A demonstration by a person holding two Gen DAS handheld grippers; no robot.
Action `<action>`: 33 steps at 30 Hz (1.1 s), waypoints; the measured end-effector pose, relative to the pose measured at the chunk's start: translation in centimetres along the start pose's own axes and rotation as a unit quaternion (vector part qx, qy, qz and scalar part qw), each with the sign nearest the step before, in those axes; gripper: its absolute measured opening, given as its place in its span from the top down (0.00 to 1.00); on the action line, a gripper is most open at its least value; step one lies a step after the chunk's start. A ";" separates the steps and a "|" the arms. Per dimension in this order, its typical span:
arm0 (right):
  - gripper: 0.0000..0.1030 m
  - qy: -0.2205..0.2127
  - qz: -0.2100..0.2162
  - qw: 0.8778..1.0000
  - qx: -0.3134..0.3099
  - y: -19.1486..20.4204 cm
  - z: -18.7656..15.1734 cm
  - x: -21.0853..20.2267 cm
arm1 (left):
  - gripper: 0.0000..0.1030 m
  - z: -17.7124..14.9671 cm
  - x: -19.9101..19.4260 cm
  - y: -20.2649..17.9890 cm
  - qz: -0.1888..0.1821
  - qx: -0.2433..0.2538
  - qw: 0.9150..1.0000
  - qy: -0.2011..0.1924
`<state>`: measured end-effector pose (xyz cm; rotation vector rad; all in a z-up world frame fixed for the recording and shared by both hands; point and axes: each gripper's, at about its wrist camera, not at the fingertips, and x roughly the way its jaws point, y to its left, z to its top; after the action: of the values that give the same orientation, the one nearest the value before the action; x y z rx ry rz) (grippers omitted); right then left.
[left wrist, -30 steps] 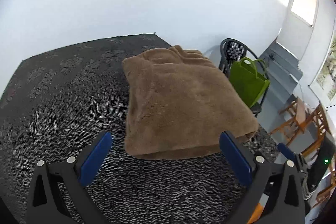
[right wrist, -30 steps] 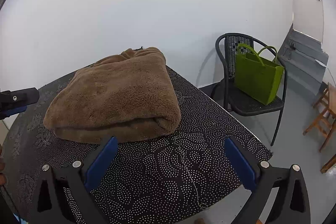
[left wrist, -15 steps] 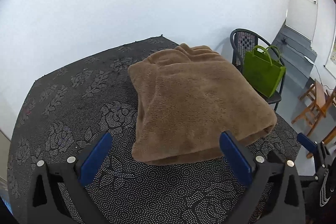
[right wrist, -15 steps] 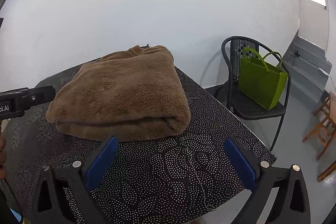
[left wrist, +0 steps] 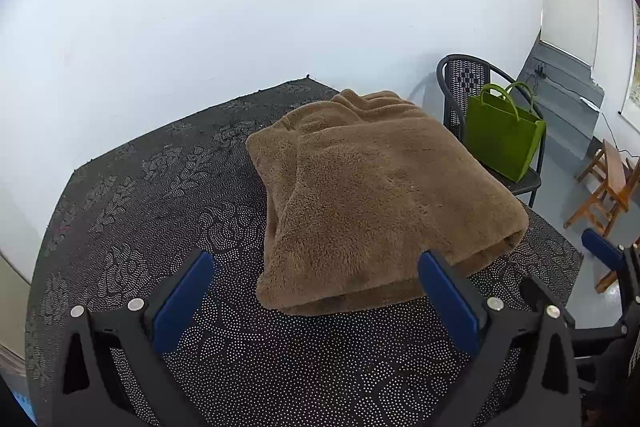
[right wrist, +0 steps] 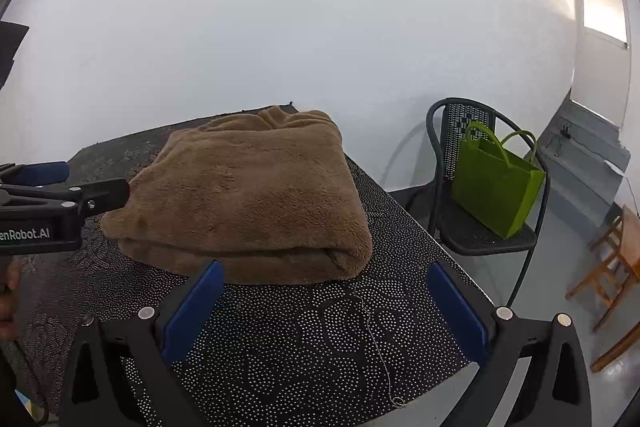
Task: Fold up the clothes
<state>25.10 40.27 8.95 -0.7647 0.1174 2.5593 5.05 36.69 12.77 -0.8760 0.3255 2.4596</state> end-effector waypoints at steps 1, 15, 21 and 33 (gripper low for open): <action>0.00 -0.001 0.000 1.000 -0.001 0.1 0.0 -0.1 | 0.00 0.0 0.0 0.0 -0.002 0.000 1.000 0.000; 0.00 -0.003 -0.006 1.000 -0.008 0.8 0.4 -0.3 | 0.00 -0.1 0.0 -0.1 -0.006 0.000 1.000 0.007; 0.00 -0.001 -0.002 1.000 -0.011 1.1 0.2 -0.1 | 0.00 -0.3 0.1 -0.1 -0.006 0.002 1.000 0.011; 0.00 -0.001 0.001 1.000 -0.013 1.2 0.3 -0.3 | 0.00 -0.4 -0.2 -0.4 -0.010 0.004 1.000 0.010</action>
<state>24.62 39.16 9.25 -0.7715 0.0847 2.5692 5.60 36.75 12.60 -0.8964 0.3310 2.4320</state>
